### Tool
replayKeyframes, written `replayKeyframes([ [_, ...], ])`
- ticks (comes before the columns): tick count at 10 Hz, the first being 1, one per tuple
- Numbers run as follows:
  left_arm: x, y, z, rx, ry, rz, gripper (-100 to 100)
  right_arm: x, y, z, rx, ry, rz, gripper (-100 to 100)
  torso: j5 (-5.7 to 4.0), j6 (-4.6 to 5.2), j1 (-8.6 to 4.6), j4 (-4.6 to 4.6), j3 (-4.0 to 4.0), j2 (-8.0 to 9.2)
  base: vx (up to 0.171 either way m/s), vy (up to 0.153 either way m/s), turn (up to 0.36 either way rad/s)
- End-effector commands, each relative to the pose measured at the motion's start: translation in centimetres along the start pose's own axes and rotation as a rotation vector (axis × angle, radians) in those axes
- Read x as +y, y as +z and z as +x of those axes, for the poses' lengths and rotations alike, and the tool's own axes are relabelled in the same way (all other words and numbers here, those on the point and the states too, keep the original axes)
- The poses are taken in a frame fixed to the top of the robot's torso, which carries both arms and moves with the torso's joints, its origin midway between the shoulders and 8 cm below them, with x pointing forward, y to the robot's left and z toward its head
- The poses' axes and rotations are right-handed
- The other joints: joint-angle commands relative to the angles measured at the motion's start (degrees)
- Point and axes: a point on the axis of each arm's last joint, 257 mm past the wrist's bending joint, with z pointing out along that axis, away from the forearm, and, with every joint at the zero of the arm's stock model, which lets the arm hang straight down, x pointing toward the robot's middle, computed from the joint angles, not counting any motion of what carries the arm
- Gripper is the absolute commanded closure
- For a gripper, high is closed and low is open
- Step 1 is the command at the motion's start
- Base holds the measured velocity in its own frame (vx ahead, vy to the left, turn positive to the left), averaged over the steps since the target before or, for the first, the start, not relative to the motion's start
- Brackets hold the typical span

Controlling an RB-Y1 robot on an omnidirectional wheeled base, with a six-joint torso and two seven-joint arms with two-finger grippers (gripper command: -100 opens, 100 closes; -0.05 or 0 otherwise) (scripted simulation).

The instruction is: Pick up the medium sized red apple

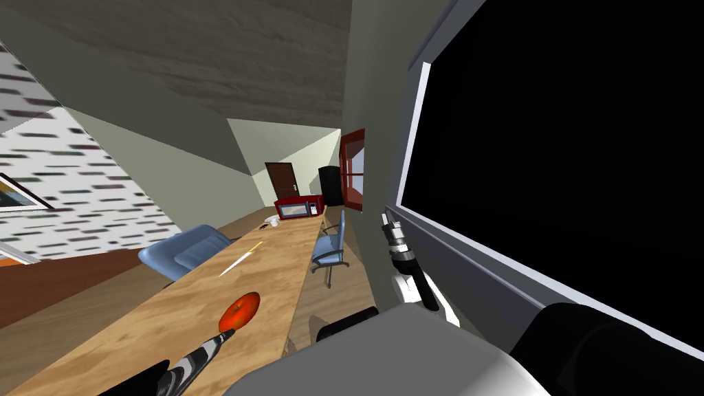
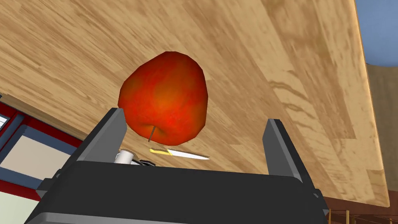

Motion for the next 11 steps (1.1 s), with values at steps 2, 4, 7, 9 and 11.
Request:
replayKeyframes([
  [2,1.9,-0.3,-1.5,0.000,-0.003,-0.079,-100,0.0,0.0,0.0,0.000,0.000,0.000,0,-0.02,0.00,-0.05,0.00,-0.02,-0.05,0.178,-0.006,0.011],
  [4,3.2,-0.7,-2.6,-0.001,-0.011,-0.136,-100,0.0,0.0,0.0,0.000,0.000,0.000,0,-0.01,0.00,-0.02,-0.08,-0.22,-0.39,0.244,0.003,0.042],
  [7,3.6,-0.9,-3.2,-0.001,-0.016,-0.157,-100,0.0,0.0,0.0,0.000,0.000,0.000,0,-0.02,-0.01,-0.09,-0.04,-0.11,-0.18,0.143,-0.010,0.049],
  [9,3.9,-0.1,-2.9,-0.004,-0.031,-0.148,-100,0.0,0.0,0.0,0.000,0.000,0.000,0,-0.01,-0.01,-0.04,0.07,0.19,0.34,-0.006,0.014,-0.032],
  [11,4.1,0.9,-2.4,-0.008,-0.050,-0.132,-100,0.0,0.0,0.0,0.000,0.000,0.000,0,0.06,-0.01,0.22,0.15,0.39,0.67,-0.058,0.071,-0.081],
])
